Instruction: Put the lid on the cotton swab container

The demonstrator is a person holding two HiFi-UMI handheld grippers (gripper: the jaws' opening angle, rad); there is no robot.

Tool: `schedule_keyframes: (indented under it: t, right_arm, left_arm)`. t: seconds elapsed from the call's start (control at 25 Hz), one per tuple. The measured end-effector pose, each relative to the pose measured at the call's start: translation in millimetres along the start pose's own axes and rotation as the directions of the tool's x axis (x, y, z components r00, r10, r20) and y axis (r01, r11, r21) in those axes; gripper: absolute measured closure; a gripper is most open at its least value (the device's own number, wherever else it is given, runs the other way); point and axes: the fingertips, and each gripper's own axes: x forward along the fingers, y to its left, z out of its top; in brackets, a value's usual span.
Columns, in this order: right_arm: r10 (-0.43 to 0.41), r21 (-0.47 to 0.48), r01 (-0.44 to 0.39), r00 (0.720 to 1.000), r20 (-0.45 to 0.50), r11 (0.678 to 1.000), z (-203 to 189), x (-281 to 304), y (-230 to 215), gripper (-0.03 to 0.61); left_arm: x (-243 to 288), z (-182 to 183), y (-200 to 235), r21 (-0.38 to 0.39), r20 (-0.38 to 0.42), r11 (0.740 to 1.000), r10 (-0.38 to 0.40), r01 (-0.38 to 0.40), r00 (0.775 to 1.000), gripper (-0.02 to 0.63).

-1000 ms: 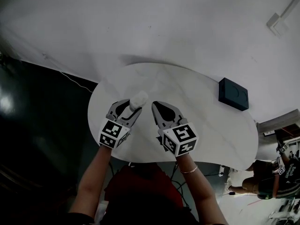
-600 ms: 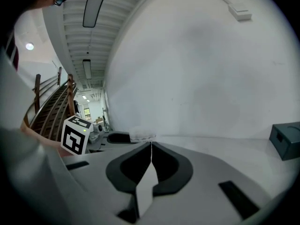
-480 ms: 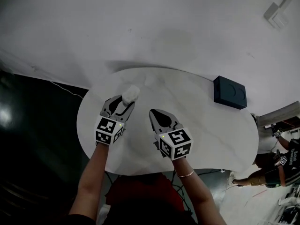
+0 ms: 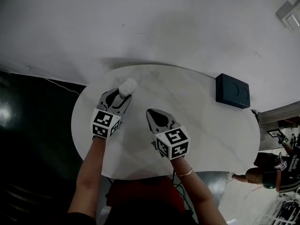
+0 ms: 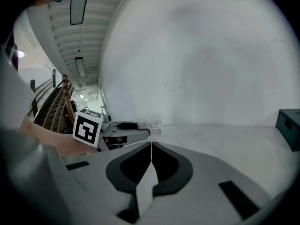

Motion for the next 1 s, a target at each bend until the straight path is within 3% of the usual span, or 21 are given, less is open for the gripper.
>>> schedule_keyframes:
  t: [1.0]
  right_arm:
    - [-0.016,0.049,0.018,0.999,-0.049,0.999,-20,18,-17,0.563]
  left_arm:
    - [37,-31,10,0.009,-0.098,0.996,-0.083,0.084,0.992,0.400]
